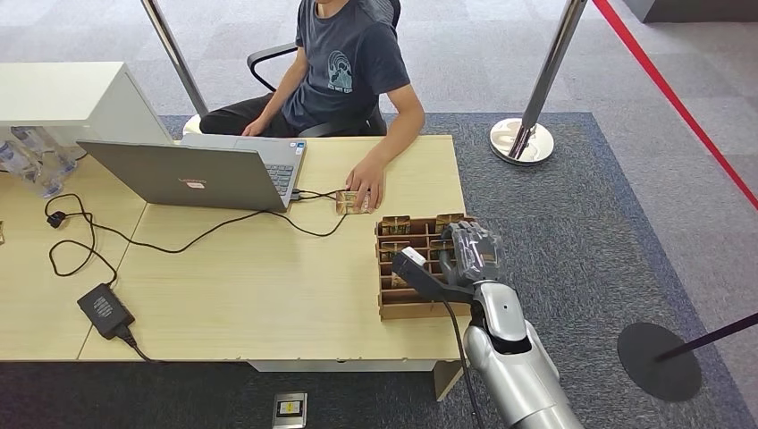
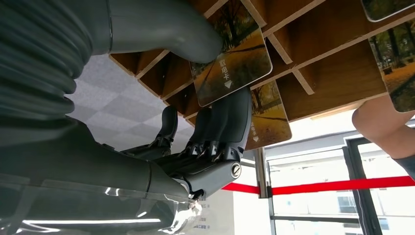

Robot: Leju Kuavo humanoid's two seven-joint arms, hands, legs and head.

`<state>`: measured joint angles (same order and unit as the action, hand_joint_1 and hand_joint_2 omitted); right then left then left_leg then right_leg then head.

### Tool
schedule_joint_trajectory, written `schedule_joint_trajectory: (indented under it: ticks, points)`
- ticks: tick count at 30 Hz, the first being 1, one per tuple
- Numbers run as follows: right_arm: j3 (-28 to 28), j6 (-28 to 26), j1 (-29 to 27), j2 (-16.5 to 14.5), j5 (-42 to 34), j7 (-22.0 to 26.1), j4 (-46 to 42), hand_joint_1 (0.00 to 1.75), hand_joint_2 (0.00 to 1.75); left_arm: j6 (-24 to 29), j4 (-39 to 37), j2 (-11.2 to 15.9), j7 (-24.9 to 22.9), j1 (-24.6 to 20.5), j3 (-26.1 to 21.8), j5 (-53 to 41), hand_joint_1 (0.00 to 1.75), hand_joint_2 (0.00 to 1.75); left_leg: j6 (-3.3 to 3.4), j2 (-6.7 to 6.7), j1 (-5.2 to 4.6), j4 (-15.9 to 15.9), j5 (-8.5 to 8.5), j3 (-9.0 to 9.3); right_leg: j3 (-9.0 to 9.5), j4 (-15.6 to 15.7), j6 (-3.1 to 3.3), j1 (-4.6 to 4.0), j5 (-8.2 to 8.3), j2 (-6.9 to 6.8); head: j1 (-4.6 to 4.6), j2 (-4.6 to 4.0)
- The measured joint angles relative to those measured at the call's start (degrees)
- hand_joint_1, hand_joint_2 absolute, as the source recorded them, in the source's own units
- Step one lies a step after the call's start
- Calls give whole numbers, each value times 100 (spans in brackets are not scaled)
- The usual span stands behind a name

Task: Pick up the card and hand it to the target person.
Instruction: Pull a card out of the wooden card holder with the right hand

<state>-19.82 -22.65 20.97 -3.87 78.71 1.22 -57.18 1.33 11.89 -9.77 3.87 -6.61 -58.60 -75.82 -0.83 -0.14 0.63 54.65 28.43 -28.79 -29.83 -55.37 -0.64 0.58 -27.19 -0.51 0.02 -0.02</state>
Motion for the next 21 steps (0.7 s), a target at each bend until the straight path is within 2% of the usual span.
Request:
schedule_joint_trajectory:
  ticks: [21]
  points:
    - [6,12,-24,13,-9,0,-5,102,175,0,0,-1,-4,0,3,-7,0,0,0,0,0,0,0,-4,-4,0,0,0,0,0,0,0]
